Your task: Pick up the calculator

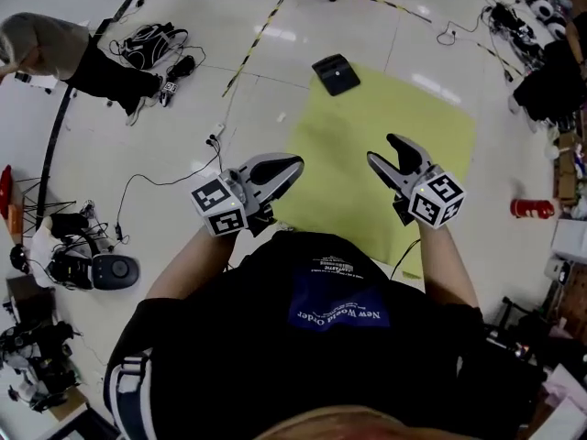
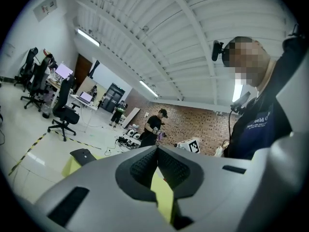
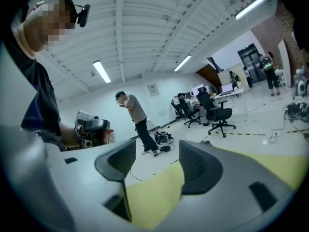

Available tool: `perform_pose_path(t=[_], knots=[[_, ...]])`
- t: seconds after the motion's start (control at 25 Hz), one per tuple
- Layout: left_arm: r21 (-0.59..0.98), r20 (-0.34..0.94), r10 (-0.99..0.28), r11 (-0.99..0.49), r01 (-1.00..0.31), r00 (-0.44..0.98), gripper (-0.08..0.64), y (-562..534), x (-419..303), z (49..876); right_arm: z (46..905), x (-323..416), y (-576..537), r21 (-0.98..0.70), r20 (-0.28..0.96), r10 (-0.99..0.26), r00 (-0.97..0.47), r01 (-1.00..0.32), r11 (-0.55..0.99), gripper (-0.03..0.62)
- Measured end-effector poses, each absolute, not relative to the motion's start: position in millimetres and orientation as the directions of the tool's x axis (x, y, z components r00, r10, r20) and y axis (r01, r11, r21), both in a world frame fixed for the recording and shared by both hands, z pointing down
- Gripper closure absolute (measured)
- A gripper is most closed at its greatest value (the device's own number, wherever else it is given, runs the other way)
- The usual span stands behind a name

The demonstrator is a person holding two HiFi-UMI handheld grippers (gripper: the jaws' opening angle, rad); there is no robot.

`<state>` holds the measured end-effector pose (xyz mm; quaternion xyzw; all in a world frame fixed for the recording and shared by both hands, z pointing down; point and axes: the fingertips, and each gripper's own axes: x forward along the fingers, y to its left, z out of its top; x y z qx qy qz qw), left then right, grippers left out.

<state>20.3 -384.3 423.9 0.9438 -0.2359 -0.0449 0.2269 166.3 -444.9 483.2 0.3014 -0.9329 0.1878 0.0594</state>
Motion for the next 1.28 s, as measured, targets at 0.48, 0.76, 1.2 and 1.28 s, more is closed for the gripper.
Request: perform_pose_path(t=[0.48,0.76,1.2,1.28], knots=[[0.497,0.04,-0.397,-0.788,-0.363,0.917,0.554,-466,-19,515,571,124,-554,-0.261,0.434,-0.611,-0.662,-0.742,0.618,0.237],[0.537,0.064,-0.454,-0.735,-0.414,0.889,0.554,-512,-53,565,633,97,-657,-0.2,0.546,-0.609,-0.576,-0.795,0.572,0.146],[0.609,0.117,-0.457,-0.669,-0.427,0.882,0.554,-529,-77,629,728,71,-761,-0.117,0.697,-0.549,-0.462,-0.828,0.548,0.026],[0.624,0.111,-0.453,-0.661,-0.417,0.885,0.554,-534,-77,635,739,69,-770,-0.104,0.719,-0.535,-0.444,-0.829,0.549,0.025]])
